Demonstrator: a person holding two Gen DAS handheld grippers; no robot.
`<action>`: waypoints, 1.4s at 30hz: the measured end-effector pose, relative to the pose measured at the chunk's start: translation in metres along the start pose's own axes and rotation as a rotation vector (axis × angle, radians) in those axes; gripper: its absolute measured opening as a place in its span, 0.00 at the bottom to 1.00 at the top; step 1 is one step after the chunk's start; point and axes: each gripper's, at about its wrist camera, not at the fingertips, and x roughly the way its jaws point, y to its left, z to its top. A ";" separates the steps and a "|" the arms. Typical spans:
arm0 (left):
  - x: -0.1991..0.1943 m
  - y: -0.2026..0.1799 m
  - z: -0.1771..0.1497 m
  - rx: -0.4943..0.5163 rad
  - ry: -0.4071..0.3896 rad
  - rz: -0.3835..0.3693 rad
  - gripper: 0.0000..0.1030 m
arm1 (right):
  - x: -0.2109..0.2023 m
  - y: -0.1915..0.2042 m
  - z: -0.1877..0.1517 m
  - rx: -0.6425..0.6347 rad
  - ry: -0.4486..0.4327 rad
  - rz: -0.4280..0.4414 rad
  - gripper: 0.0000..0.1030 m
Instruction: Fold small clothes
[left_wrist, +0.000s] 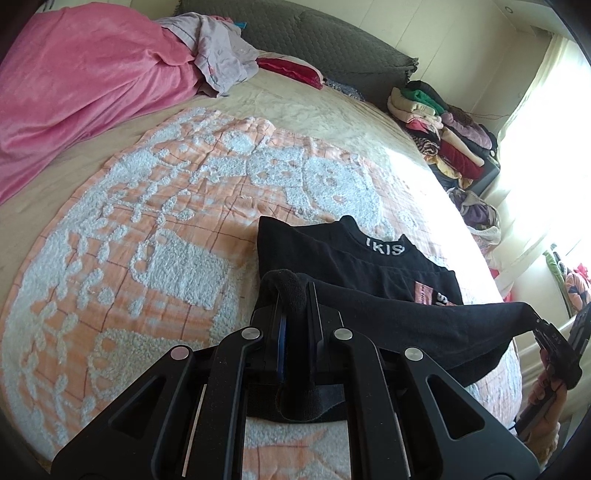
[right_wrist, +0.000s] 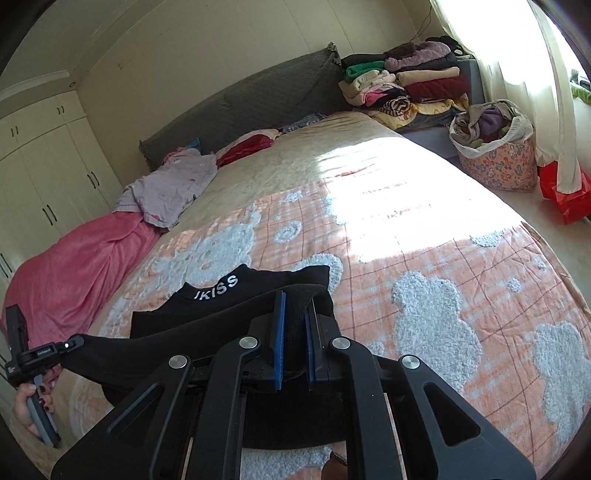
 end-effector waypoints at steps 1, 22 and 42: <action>0.006 0.001 0.001 -0.003 0.006 0.007 0.03 | 0.004 -0.001 0.000 0.002 0.006 -0.004 0.08; -0.007 -0.011 -0.006 0.099 -0.214 0.121 0.47 | 0.022 0.022 -0.026 -0.131 -0.008 -0.132 0.52; 0.057 -0.081 -0.077 0.428 0.072 0.095 0.21 | 0.048 0.093 -0.090 -0.389 0.214 -0.063 0.37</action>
